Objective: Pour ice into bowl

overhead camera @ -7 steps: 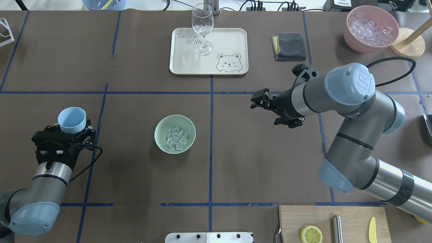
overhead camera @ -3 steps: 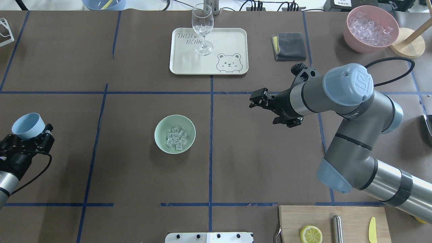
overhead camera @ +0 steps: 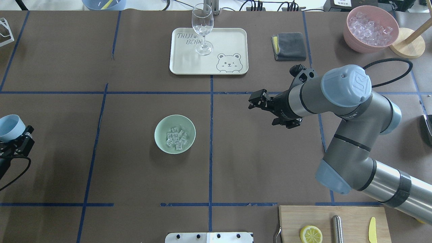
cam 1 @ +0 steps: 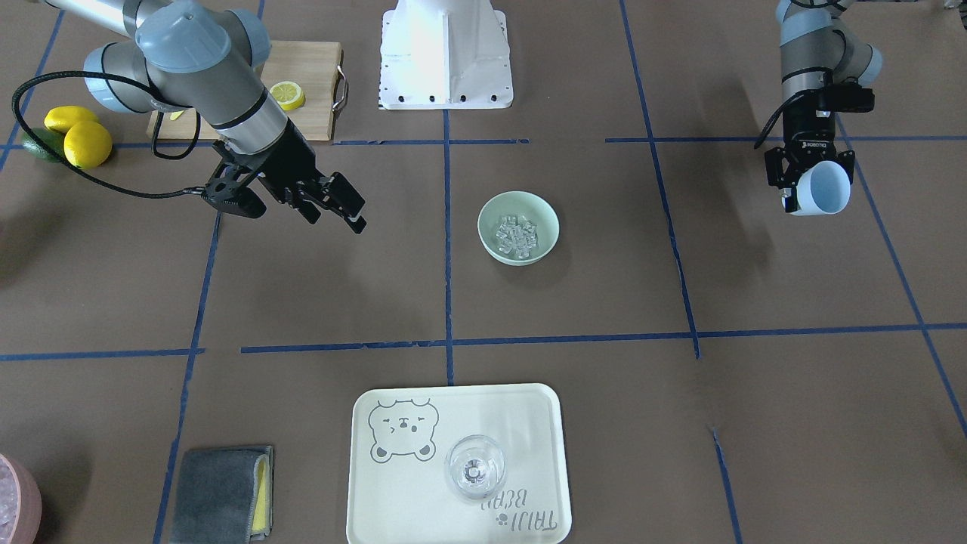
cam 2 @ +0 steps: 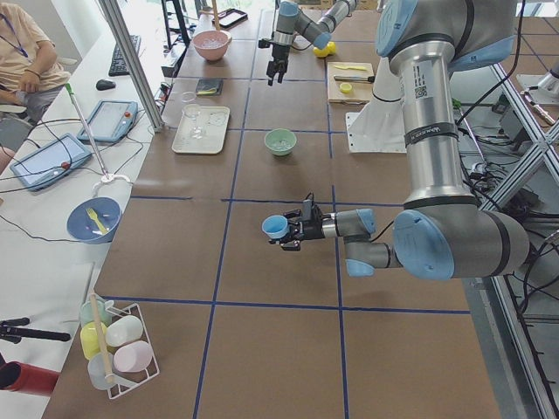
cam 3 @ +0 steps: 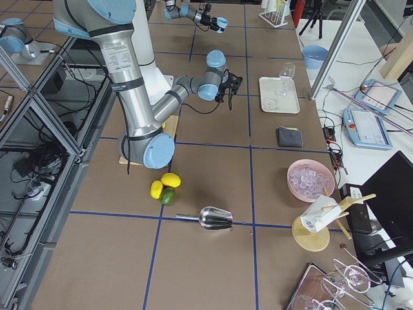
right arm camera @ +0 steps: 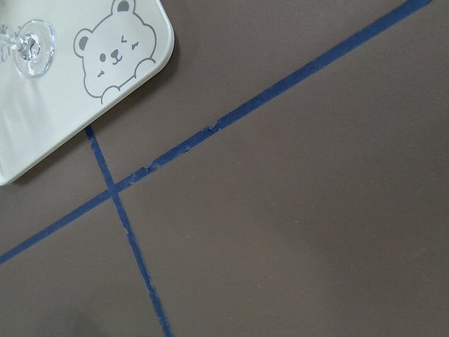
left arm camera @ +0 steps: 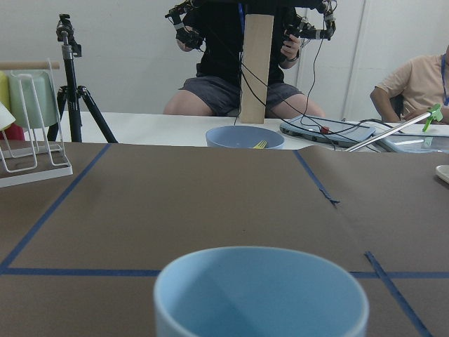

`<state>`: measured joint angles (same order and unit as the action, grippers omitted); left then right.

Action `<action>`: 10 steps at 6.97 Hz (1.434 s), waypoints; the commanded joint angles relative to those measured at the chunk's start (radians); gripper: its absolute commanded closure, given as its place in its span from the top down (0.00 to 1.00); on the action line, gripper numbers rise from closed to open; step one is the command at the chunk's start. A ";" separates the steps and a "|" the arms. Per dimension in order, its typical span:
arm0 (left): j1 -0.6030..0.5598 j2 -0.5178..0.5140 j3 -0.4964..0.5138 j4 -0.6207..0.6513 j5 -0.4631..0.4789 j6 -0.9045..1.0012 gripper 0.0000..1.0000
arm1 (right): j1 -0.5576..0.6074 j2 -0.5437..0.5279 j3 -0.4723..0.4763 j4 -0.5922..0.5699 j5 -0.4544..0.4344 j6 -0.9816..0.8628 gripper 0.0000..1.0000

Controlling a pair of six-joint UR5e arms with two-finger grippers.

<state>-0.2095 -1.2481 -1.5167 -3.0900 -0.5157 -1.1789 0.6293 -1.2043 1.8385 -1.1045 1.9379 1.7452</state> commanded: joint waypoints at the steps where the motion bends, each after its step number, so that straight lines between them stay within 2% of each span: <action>1: -0.033 -0.068 0.061 -0.001 0.006 0.010 0.00 | -0.011 -0.003 -0.004 0.000 -0.013 -0.001 1.00; 2: -0.046 -0.121 0.099 0.007 0.005 0.010 0.00 | -0.023 -0.003 -0.005 0.000 -0.034 -0.001 1.00; 6: -0.080 -0.195 0.197 0.008 -0.001 0.005 0.02 | -0.023 -0.003 -0.004 0.000 -0.034 -0.001 1.00; 10: -0.087 -0.197 0.202 0.013 -0.018 0.005 0.21 | -0.023 -0.001 -0.002 0.000 -0.034 -0.001 1.00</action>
<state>-0.2948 -1.4437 -1.3162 -3.0773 -0.5301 -1.1735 0.6059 -1.2058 1.8351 -1.1045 1.9028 1.7442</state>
